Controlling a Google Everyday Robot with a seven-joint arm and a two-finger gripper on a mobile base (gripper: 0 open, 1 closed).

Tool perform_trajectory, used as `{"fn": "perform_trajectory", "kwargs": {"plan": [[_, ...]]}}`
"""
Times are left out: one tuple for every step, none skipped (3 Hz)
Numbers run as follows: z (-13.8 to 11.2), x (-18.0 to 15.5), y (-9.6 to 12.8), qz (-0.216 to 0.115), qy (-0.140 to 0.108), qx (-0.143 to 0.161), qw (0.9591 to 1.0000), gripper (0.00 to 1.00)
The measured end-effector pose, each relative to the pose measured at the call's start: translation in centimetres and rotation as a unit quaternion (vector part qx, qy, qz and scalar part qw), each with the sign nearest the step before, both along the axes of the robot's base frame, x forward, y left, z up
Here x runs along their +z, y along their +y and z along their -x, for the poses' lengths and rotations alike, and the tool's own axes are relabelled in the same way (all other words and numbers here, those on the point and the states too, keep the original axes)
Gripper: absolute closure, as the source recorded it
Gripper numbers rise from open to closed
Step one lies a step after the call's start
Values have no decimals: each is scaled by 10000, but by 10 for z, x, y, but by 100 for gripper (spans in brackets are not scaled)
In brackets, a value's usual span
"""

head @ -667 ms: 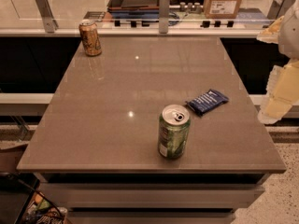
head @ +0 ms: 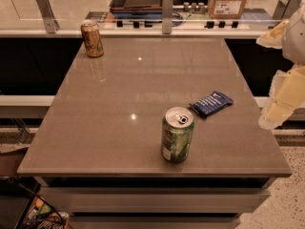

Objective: Move green can near orange can

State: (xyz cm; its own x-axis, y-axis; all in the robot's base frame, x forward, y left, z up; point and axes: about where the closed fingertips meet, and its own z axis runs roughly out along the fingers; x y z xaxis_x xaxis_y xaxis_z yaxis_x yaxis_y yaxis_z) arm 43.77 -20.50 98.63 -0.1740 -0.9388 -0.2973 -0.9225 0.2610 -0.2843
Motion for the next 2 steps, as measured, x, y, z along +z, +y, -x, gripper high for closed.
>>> {"fn": "perform_trajectory", "kwargs": {"plan": [[0, -23, 11, -789, 91, 326, 9963, 0], [5, -47, 24, -1595, 148, 584, 9854, 0]]}}
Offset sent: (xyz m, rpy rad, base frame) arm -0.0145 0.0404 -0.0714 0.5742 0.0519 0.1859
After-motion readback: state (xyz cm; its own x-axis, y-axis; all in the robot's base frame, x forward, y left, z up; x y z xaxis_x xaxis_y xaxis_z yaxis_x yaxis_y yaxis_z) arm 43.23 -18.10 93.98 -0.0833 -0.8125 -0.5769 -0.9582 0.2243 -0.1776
